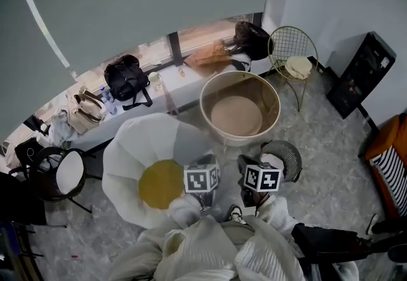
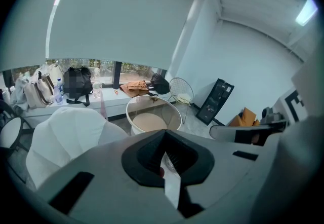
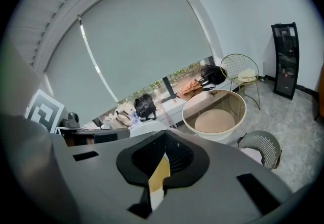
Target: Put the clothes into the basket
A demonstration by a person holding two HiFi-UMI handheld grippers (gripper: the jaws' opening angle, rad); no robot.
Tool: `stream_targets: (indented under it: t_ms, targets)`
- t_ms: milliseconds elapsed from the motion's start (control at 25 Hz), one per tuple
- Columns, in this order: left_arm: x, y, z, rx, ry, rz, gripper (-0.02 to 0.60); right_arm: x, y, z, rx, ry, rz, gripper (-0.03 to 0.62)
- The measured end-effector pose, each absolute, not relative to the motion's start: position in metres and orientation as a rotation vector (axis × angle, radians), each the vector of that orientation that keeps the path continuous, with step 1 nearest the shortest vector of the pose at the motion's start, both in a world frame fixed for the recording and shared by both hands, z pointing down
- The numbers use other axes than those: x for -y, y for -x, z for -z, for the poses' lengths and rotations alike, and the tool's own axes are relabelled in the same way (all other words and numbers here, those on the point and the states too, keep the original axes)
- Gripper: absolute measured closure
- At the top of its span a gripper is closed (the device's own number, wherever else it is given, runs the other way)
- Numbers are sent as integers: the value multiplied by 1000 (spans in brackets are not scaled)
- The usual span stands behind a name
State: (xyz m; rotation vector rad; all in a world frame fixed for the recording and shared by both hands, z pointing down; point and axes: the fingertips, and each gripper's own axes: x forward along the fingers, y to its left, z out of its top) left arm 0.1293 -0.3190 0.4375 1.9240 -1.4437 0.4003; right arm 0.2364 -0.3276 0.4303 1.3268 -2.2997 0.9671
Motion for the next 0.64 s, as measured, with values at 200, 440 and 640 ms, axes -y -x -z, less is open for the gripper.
stream_targets:
  t_ms: [200, 440, 640]
  targets:
    - [318, -132, -439, 1439, -1920, -398, 583, 325, -239, -433, 2290, -1322, -969, 571]
    - [315, -134, -443, 1436, -1912, -396, 583, 322, -241, -436, 2281, -1321, -953, 571]
    - [310, -138, -443, 1431, -1908, -400, 583, 319, -242, -434, 2282, -1310, -948, 571]
